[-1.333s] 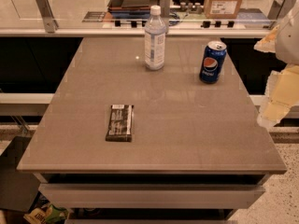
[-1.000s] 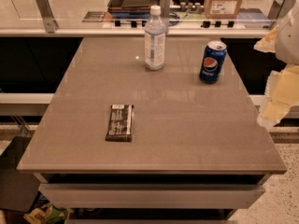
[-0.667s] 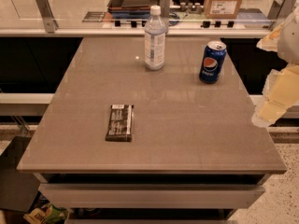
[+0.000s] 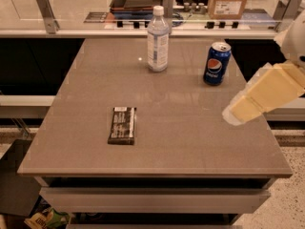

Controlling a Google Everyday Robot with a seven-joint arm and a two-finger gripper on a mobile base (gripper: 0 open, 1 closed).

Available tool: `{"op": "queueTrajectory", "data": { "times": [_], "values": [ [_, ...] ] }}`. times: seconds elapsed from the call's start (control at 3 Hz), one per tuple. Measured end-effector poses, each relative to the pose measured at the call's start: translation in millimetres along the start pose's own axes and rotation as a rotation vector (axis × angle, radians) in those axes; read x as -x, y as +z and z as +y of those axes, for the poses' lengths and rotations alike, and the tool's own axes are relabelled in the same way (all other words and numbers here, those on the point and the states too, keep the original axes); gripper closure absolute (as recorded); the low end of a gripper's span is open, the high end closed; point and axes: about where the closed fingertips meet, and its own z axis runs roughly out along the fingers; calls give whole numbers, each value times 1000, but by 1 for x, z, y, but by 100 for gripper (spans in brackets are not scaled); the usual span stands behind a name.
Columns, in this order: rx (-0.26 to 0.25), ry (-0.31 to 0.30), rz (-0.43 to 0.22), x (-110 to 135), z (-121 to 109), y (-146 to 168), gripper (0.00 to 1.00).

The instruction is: Move rxbar chocolate near blue plastic bottle

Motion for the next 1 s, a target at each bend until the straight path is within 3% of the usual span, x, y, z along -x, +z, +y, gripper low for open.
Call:
{"op": "queueTrajectory", "data": {
  "times": [0.33,0.67,1.0],
  "values": [
    [-33,187,-49,8,21,8,0],
    [-4,407,-79,0,36,40,0],
    [9,544,-101,-5,45,72,0]
  ]
}}
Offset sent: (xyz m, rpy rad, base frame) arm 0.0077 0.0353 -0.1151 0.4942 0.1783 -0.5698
